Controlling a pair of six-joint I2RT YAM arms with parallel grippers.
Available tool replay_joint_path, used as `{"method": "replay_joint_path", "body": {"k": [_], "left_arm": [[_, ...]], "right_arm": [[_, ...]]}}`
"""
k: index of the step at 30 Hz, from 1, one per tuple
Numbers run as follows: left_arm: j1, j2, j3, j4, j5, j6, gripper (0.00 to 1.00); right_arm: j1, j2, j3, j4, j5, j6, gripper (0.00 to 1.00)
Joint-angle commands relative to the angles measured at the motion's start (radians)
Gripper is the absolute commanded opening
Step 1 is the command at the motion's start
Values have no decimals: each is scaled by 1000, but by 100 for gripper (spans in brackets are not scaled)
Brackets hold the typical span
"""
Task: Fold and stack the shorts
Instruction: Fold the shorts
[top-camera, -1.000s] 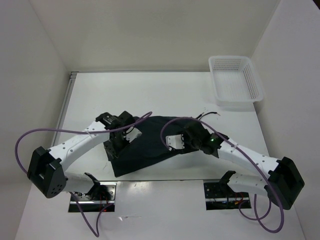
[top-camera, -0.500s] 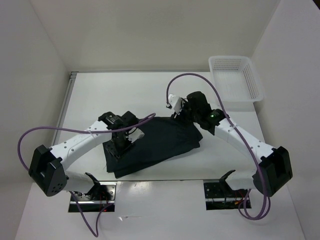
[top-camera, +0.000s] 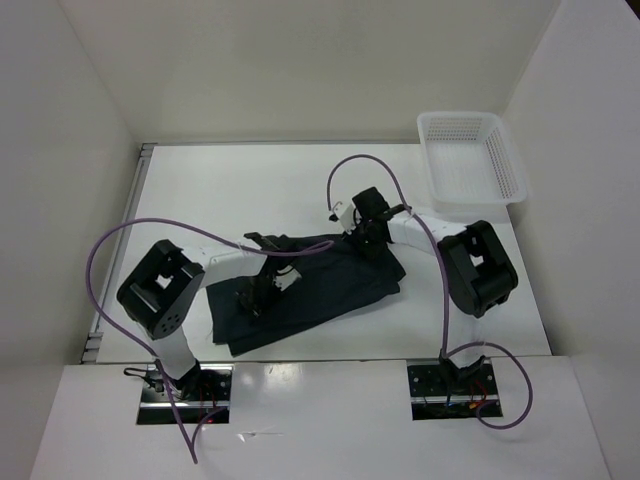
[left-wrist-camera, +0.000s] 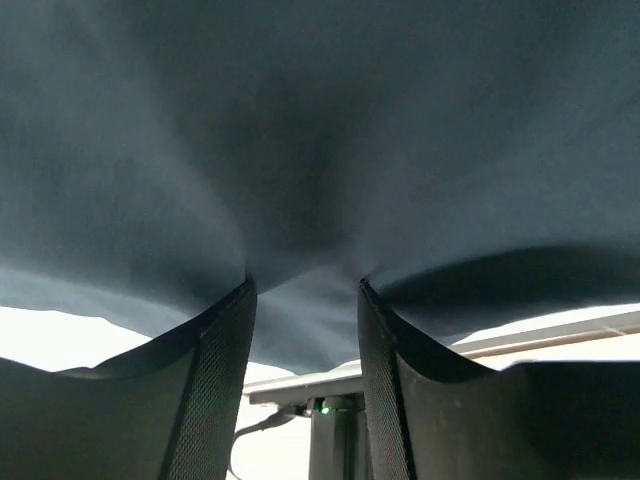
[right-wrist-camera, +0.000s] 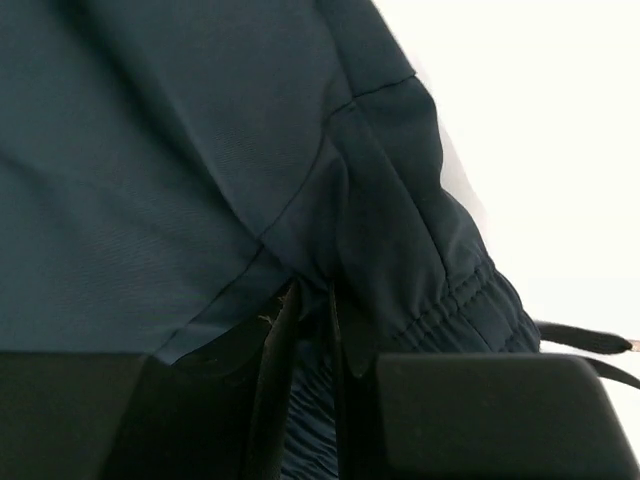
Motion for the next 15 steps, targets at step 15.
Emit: {"method": "replay_joint_path", "body": {"k": [15], "left_arm": [[330, 220, 35, 568, -461, 3, 51]], "right_arm": [[-41, 100, 196, 131, 286, 634, 16]]}}
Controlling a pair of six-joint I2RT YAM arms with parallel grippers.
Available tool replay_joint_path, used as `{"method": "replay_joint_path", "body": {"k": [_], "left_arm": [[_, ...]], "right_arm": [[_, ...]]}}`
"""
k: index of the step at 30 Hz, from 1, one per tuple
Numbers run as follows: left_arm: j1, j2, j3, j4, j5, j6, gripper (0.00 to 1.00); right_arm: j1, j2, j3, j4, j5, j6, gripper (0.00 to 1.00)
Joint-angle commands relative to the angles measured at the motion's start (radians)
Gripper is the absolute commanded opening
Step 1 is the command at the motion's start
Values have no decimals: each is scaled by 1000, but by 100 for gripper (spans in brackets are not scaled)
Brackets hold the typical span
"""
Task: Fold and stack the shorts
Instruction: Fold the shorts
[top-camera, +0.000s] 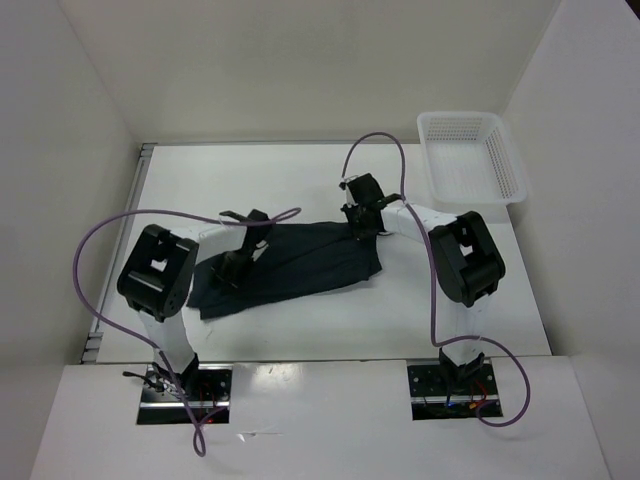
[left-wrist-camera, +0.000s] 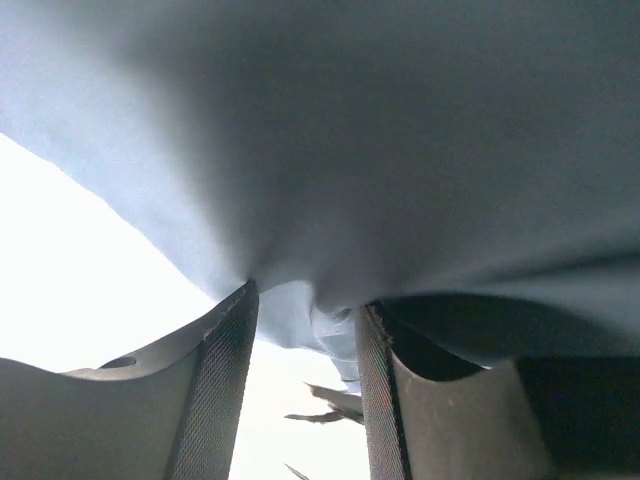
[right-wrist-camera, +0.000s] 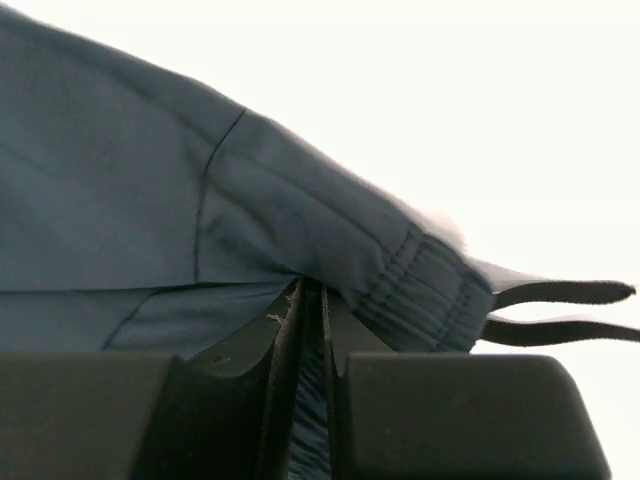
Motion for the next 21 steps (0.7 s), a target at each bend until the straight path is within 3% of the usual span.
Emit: {"method": "replay_joint_path", "body": {"k": [1, 4, 7, 13, 16, 21], "left_arm": [[116, 158, 52, 550, -209, -4, 51], [126, 168, 131, 578, -192, -4, 51], [116, 110, 177, 521, -131, -4, 52], [77, -90, 171, 317, -76, -4, 54], [127, -214, 58, 317, -141, -4, 56], [276, -242, -36, 430, -194, -4, 56]], "right_arm": [[-22, -34, 33, 41, 137, 230, 16], [-22, -44, 44, 55, 105, 250, 16], [-22, -44, 151, 67, -2, 155, 28], [-22, -58, 369, -12, -46, 46, 39], [-37, -100, 353, -123, -220, -119, 45], [26, -163, 192, -177, -272, -351, 47]]}}
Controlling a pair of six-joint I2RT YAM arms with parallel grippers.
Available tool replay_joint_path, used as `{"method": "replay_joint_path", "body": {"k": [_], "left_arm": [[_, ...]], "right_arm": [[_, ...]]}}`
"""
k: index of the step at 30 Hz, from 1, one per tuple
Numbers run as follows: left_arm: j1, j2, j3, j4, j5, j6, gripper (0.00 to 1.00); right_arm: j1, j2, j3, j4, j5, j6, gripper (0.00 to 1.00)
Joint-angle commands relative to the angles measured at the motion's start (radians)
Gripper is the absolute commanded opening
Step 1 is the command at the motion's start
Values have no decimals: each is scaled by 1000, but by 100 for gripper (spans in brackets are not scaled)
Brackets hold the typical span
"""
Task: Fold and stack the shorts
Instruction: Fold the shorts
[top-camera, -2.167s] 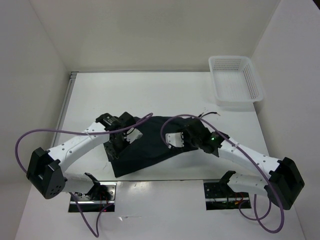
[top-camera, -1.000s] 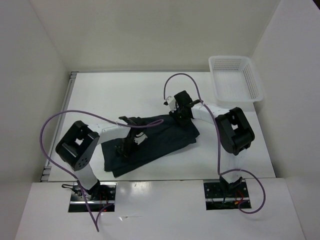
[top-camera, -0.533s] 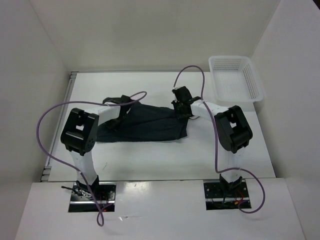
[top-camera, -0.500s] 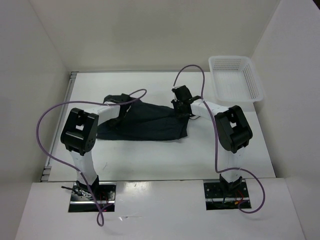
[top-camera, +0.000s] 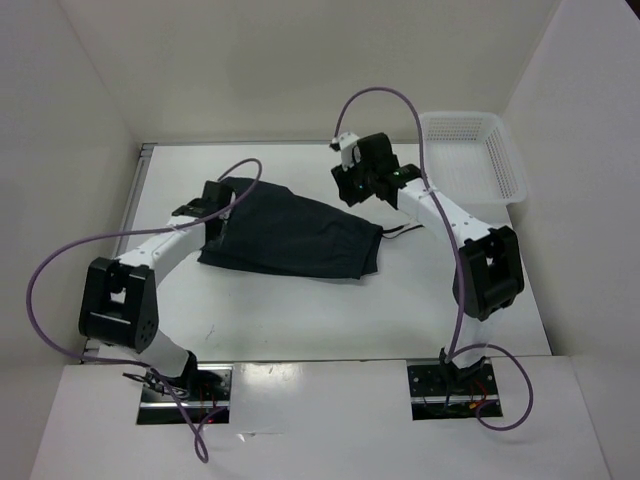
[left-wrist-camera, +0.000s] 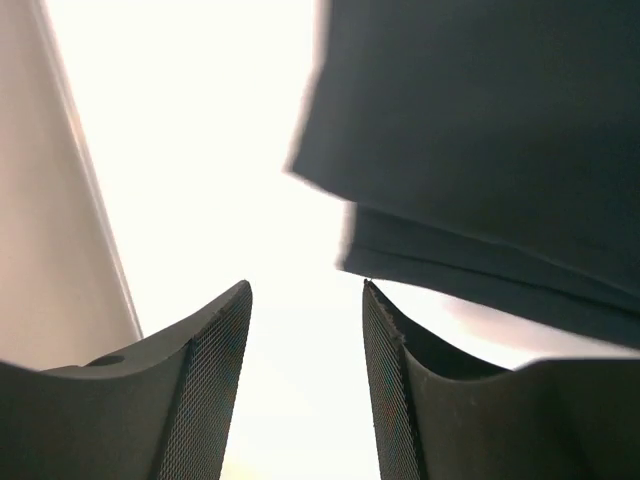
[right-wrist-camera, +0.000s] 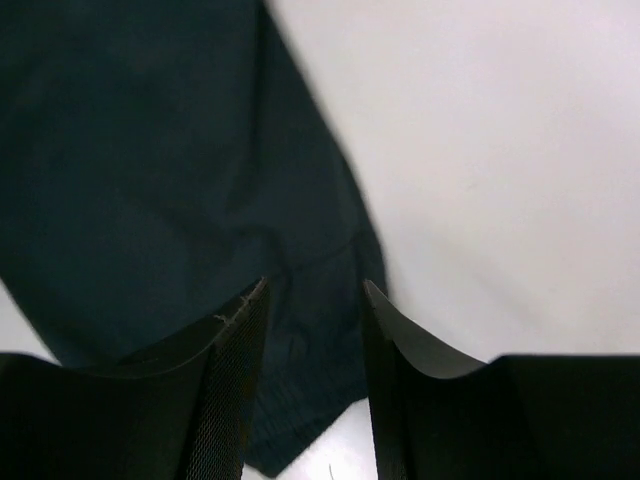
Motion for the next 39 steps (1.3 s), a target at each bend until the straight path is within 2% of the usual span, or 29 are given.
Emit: {"method": "replay_joint_path", "body": {"k": [1, 3, 7, 8, 11, 14, 15, 18, 20, 21, 25, 28, 34, 39], "left_arm": [[114, 50, -20, 95, -43, -19, 56], [153, 91, 45, 108, -53, -19, 56], [229, 180, 95, 142, 28, -19, 56], [240, 194, 105, 142, 54, -19, 54], [268, 254, 208, 53, 151, -19, 52], [303, 323, 311, -82, 271, -19, 51], [323, 362, 401, -167, 379, -19, 51], [422, 412, 508, -248, 585, -19, 50], [473, 427, 508, -257, 659, -19, 50], [517, 427, 508, -257, 753, -19, 50], [556, 438, 451, -278, 906, -19, 50], [556, 470, 441, -291, 970, -19, 50], [556, 490, 421, -280, 1006, -19, 52], [547, 501, 389, -262, 862, -19, 52]], "right_arm": [[61, -45, -85, -112, -80, -221, 47], [118, -69, -130, -112, -45, -281, 47], [155, -83, -167, -87, -45, -281, 47], [155, -92, -177, -87, -45, -281, 47], [155, -92, -187, -87, -55, -290, 46], [155, -102, -196, -78, -45, -290, 46], [155, -102, -196, -78, -45, -290, 44], [155, -123, -206, -67, -26, -281, 43], [155, -134, -216, -58, -17, -249, 43], [155, -134, -216, -46, -5, -238, 43], [155, -143, -248, -33, -5, -215, 43], [155, -132, -257, -43, -5, -247, 43], [155, -121, -302, -30, 58, -316, 42], [155, -132, -302, -30, 40, -316, 42]]}}
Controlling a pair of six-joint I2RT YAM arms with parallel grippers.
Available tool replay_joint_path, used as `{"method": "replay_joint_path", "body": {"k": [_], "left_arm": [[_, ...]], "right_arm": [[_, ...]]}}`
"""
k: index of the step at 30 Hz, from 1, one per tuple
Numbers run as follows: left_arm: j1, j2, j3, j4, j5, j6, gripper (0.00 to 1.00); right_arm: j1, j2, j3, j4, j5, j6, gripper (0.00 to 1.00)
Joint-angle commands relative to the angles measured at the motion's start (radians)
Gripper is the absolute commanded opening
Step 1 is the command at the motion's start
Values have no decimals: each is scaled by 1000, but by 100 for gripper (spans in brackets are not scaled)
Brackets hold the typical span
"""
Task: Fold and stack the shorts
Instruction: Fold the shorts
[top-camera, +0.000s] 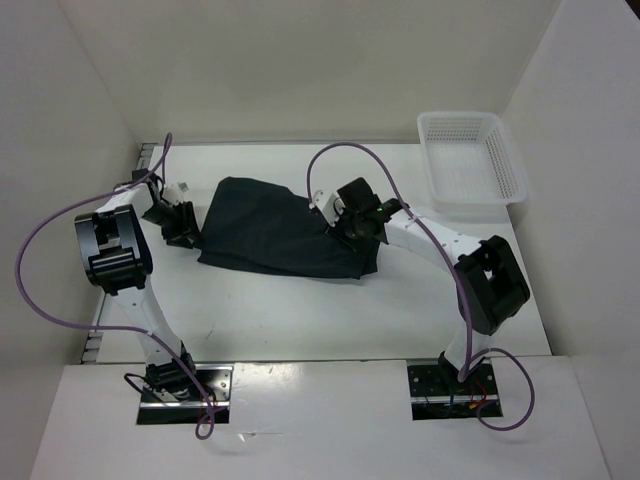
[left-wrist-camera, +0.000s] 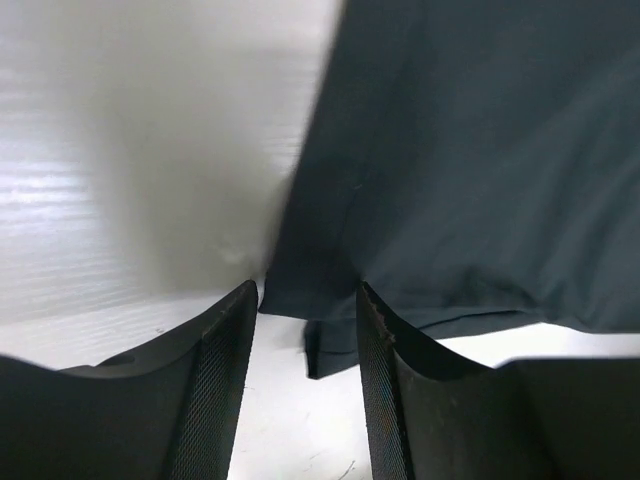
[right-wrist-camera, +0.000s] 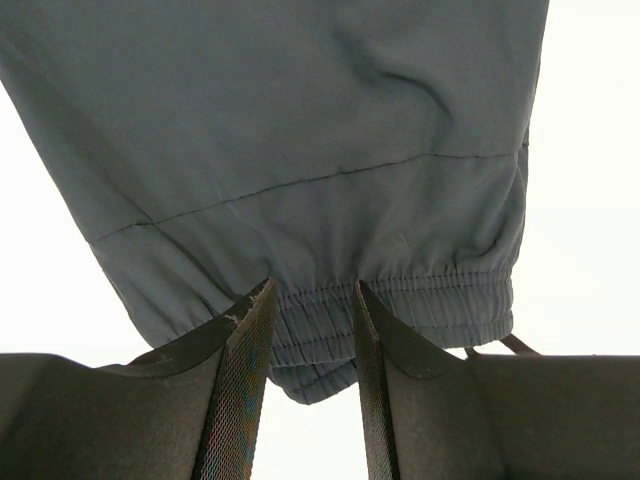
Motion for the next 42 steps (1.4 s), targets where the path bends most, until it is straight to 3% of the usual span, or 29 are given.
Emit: {"method": "replay_joint_path", "body": {"k": [1, 5, 10, 15, 19, 24, 29, 33, 37, 42], "left_arm": [[0, 19, -26, 12, -63, -4, 52], [-9, -5, -37, 21, -143, -4, 52], [-9, 5, -47, 30, -88, -4, 52], [-41, 27, -27, 52, -79, -4, 42], [-64, 36, -17, 52, -79, -4, 20], [-73, 36, -17, 52, -79, -4, 9], [-73, 13, -17, 52, -88, -4, 7], [-73, 4, -17, 52, -126, -4, 5], [-73, -16, 12, 41, -137, -4, 2], [-84, -34, 48, 1, -117, -4, 0]], "right_arm": [[-2, -38, 0, 35, 4, -17, 42], [-2, -38, 0, 35, 13, -17, 42], [-2, -38, -9, 35, 1, -33, 42], [16, -48, -83, 11, 13, -186, 51], [26, -58, -95, 0, 24, -247, 54], [90, -93, -113, -46, 24, -281, 56], [108, -139, -78, -75, -30, -281, 57], [137, -191, -101, -91, -65, -281, 65], [173, -191, -213, -22, 19, -268, 66], [173, -173, -241, -6, 30, -290, 66]]}}
